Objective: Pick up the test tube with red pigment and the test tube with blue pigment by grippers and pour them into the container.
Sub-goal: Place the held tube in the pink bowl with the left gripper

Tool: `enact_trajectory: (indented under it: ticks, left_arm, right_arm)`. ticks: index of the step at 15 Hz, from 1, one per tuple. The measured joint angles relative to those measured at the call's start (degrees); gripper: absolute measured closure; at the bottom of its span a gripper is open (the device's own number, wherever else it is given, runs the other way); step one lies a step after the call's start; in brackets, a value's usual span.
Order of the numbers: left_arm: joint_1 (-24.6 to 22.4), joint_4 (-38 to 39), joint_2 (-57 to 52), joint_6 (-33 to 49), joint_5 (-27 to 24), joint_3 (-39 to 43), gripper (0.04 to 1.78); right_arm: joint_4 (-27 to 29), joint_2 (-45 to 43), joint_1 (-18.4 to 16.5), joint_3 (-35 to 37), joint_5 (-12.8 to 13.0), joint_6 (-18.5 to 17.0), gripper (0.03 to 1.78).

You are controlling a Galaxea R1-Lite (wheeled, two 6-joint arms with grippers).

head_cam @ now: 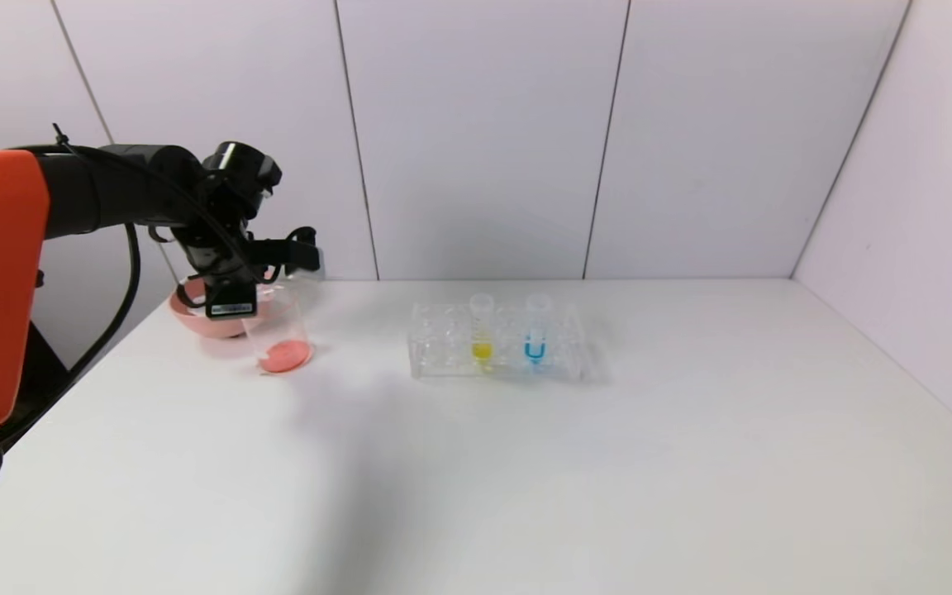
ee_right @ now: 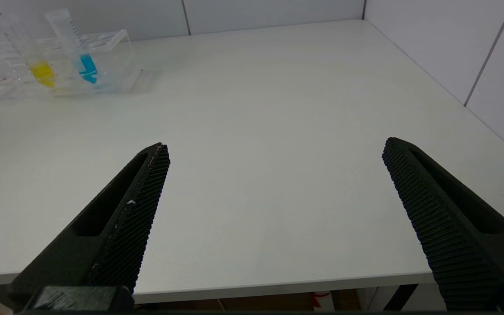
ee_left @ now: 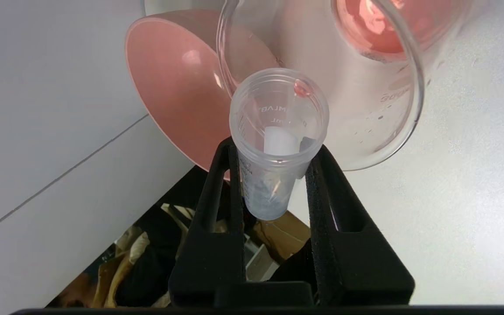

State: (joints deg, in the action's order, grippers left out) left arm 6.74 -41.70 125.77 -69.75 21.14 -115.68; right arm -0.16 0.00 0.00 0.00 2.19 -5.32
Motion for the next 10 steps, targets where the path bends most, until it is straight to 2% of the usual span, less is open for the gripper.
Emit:
enact_trajectory:
  ticks: [4,7,10]
  left_arm:
    - [-3.2,0.9,-0.7,2.1,-6.8,0.0,1.38]
    - [-7.3,0.5,-0.9,3.0,-15.2,0.0,1.38]
    - [-10.2,0.9,-1.2,3.0,-19.7,0.6,1.38]
  right_arm:
    - [0.0,0.0,0.0,0.0,0.0,0.0,0.04]
    - [0.0,0.0,0.0,0.0,0.0,0.0,0.04]
    - [0.0,0.0,0.0,0.0,0.0,0.0,0.04]
